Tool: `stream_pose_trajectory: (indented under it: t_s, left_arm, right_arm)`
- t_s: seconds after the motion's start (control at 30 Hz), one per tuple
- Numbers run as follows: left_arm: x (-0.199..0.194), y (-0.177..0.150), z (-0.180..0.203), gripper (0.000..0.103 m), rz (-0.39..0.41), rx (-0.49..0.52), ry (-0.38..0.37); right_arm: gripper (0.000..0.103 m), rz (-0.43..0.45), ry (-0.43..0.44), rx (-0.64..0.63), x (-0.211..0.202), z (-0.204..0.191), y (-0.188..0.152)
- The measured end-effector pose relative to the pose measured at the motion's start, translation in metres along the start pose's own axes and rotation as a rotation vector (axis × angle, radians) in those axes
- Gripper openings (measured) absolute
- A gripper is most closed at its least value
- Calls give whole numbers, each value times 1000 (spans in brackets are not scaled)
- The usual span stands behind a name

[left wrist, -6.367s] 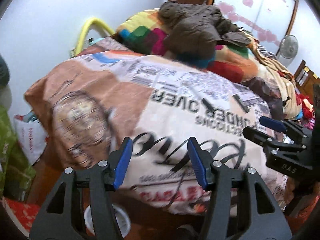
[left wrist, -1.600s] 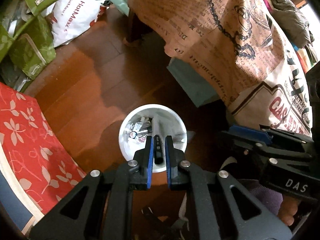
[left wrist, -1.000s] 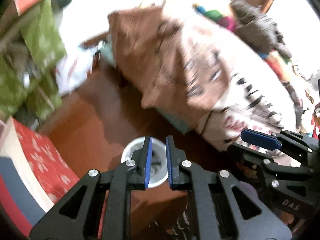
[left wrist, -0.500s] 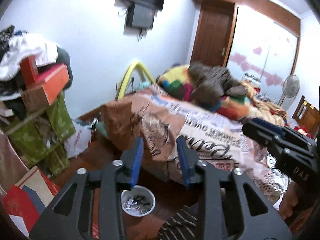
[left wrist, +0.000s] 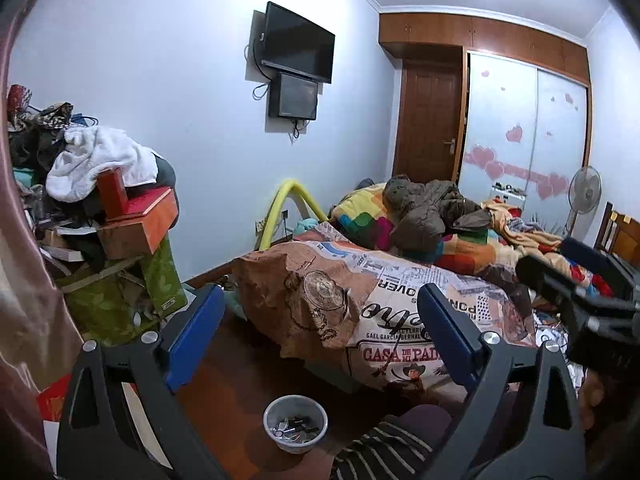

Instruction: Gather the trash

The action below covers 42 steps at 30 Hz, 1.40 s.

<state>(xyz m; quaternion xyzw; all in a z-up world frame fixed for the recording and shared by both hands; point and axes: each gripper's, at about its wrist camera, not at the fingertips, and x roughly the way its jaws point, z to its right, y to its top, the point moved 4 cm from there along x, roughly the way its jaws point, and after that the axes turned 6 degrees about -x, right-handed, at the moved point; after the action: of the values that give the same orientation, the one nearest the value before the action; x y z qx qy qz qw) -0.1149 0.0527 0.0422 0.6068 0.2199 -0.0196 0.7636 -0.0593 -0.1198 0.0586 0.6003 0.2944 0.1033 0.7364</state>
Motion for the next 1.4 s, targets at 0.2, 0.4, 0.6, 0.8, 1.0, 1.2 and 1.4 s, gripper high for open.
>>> stream_pose_trajectory:
  t_s: [0.2, 0.4, 0.6, 0.8, 1.0, 1.2, 1.4]
  left_arm:
    - [-6, -1, 0, 99, 13, -19, -15]
    - [-3, -3, 7, 99, 10, -11, -26]
    - [0, -5, 18, 99, 3, 15, -39]
    - [2, -6, 31, 99, 3, 41, -49]
    - [5, -5, 33, 99, -3, 38, -65]
    - [5, -4, 40, 99, -3, 40, -76]
    - [5, -3, 45, 99, -2, 46, -78]
  right_arm:
    - [100, -19, -42, 15, -5, 6, -4]
    - [100, -19, -55, 23, -10, 11, -5]
    - [100, -16, -68, 36, -13, 19, -4]
    - [100, -19, -80, 47, -14, 27, -3]
    - [100, -17, -107, 60, -17, 37, -2]
    - [100, -16, -109, 74, -19, 46, -2]
    - [100, -16, -106, 81, -20, 51, -1]
